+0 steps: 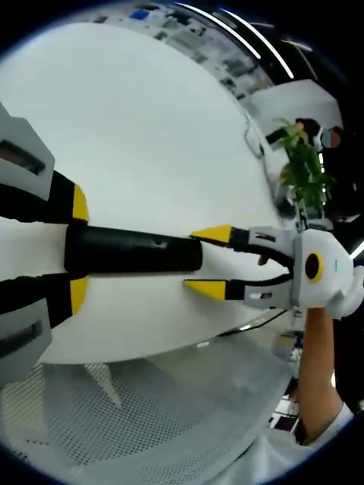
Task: Press the specified remote control buttons in sequence, fully releasing each button before pressing the next.
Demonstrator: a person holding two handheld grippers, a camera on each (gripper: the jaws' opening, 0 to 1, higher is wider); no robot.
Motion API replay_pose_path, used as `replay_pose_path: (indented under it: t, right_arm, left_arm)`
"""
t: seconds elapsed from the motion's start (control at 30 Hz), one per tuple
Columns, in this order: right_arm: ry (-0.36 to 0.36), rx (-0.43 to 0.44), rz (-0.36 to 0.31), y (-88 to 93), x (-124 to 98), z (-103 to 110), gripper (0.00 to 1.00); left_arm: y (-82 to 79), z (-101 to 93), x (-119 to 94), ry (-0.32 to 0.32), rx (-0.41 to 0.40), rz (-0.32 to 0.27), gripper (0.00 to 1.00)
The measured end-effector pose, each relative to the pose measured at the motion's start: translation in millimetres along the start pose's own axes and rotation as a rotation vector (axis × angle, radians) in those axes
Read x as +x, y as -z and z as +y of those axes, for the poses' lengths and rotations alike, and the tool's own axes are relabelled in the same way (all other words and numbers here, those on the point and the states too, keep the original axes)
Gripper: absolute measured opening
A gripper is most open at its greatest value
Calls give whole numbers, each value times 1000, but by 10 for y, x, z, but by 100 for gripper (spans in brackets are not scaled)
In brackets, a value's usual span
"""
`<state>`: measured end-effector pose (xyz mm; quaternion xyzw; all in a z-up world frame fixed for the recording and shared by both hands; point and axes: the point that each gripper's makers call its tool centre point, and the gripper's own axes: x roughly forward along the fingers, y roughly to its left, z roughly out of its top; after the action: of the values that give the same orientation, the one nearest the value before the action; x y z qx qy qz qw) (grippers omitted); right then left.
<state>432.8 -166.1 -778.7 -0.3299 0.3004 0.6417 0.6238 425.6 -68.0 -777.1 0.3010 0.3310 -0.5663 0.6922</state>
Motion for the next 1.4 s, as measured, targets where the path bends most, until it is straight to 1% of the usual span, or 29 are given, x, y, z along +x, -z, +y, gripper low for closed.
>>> replay_pose_path:
  t: [0.23,0.3,0.57,0.77,1.23,1.4]
  right_arm:
    - [-4,-4,15,20,26,-12,25]
    - [-6,-2,16,21,24,-12,22]
    - [-7,12,27,20,28,-15,21]
    - [-6,18,43,20,30,-18,21]
    - [2,35,56,7,33,-14,19]
    - [13,42,47,-10,-2,-40,19]
  left_arm:
    - [0,2,1,-2,7,-1,24]
    - [-3,0,1,-2,13,-2,24]
    - [5,3,1,3,5,-3,24]
    - [3,0,3,11,6,10,23]
    - [6,19,-19,-9,14,3,23]
    - [-37,60,-75,-18,21,-12,23]
